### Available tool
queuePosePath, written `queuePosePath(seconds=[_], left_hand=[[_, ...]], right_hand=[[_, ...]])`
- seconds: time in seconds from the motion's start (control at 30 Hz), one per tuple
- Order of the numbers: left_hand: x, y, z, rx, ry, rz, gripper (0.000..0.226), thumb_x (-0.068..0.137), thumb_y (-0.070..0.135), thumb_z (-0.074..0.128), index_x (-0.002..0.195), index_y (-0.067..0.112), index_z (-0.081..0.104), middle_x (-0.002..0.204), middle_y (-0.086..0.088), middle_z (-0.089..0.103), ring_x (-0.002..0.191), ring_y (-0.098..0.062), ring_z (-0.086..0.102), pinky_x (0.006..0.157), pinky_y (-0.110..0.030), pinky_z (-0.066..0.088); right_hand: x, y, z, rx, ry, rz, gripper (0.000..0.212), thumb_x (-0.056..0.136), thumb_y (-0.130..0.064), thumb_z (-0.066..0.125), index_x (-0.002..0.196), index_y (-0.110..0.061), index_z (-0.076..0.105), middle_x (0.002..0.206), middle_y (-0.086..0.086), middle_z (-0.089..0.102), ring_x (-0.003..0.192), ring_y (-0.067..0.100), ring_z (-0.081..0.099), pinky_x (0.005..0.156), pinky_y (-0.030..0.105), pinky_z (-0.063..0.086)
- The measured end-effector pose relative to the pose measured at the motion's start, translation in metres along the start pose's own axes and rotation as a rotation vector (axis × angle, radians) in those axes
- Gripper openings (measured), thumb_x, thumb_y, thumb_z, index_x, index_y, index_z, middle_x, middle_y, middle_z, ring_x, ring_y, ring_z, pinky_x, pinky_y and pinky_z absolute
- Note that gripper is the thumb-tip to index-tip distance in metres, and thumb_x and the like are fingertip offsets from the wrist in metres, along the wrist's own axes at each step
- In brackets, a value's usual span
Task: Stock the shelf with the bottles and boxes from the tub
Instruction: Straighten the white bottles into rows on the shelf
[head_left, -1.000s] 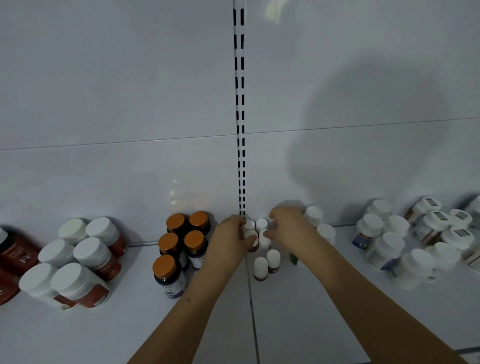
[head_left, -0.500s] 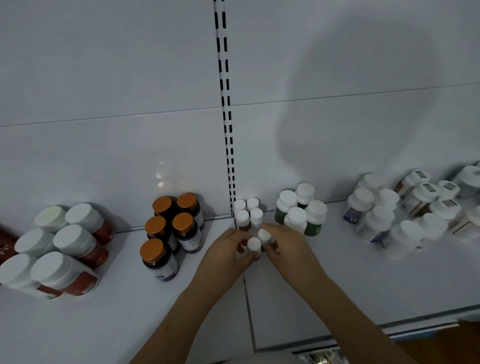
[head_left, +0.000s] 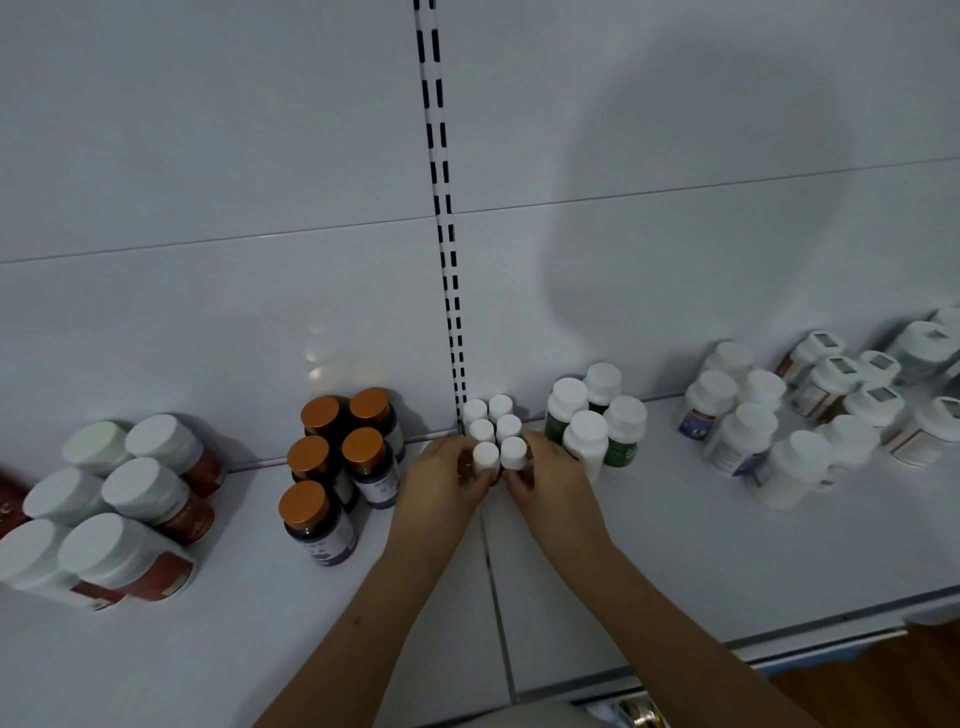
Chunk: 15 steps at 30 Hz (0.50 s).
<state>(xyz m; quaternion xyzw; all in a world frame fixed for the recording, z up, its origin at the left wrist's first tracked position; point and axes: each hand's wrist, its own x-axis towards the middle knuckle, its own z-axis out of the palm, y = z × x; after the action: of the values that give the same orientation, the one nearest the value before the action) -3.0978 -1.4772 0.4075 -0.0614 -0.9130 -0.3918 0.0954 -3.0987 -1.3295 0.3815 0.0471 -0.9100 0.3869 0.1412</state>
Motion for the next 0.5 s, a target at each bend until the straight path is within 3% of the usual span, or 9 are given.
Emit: queuePosePath(seconds=[0.13, 0.3, 0.43, 0.5], left_hand=[[-0.003, -0.003, -0.001, -0.026, -0.005, -0.008, 0.023, 0.082, 0.025, 0.075, 0.103, 0.017, 0.069, 0.094, 0.004, 0.068, 0.084, -0.009, 0.061, 0.077, -0.033, 0.053], [-0.008, 0.011, -0.016, -0.046, 0.131, 0.01, 0.022, 0.087, 0.027, 0.071, 0.107, 0.019, 0.065, 0.094, 0.006, 0.061, 0.085, -0.008, 0.058, 0.076, -0.03, 0.052], [-0.001, 0.029, -0.024, -0.107, 0.159, 0.074, 0.021, 0.09, 0.023, 0.066, 0.111, 0.019, 0.065, 0.101, 0.006, 0.061, 0.091, -0.007, 0.06, 0.082, -0.031, 0.053], [0.004, 0.04, -0.023, -0.123, 0.15, 0.11, 0.019, 0.091, 0.021, 0.066, 0.11, 0.02, 0.065, 0.102, 0.008, 0.06, 0.091, -0.005, 0.059, 0.082, -0.029, 0.053]], right_hand=[[-0.001, 0.001, -0.004, 0.017, 0.006, -0.014, 0.021, 0.085, -0.011, 0.072, 0.103, -0.007, 0.061, 0.091, 0.006, 0.065, 0.083, 0.019, 0.061, 0.07, 0.019, 0.04], [-0.024, -0.004, -0.025, -0.047, 0.075, -0.032, 0.027, 0.084, -0.016, 0.075, 0.108, -0.008, 0.065, 0.092, 0.005, 0.067, 0.064, 0.015, 0.061, 0.06, 0.031, 0.053], [-0.044, -0.004, -0.058, -0.06, 0.125, 0.087, 0.014, 0.091, -0.023, 0.067, 0.104, -0.018, 0.068, 0.087, -0.011, 0.063, 0.066, 0.002, 0.055, 0.065, 0.021, 0.047], [-0.044, -0.004, -0.077, -0.077, 0.187, 0.118, 0.009, 0.092, -0.022, 0.064, 0.1, -0.021, 0.067, 0.082, -0.012, 0.061, 0.067, 0.004, 0.057, 0.065, 0.025, 0.051]])
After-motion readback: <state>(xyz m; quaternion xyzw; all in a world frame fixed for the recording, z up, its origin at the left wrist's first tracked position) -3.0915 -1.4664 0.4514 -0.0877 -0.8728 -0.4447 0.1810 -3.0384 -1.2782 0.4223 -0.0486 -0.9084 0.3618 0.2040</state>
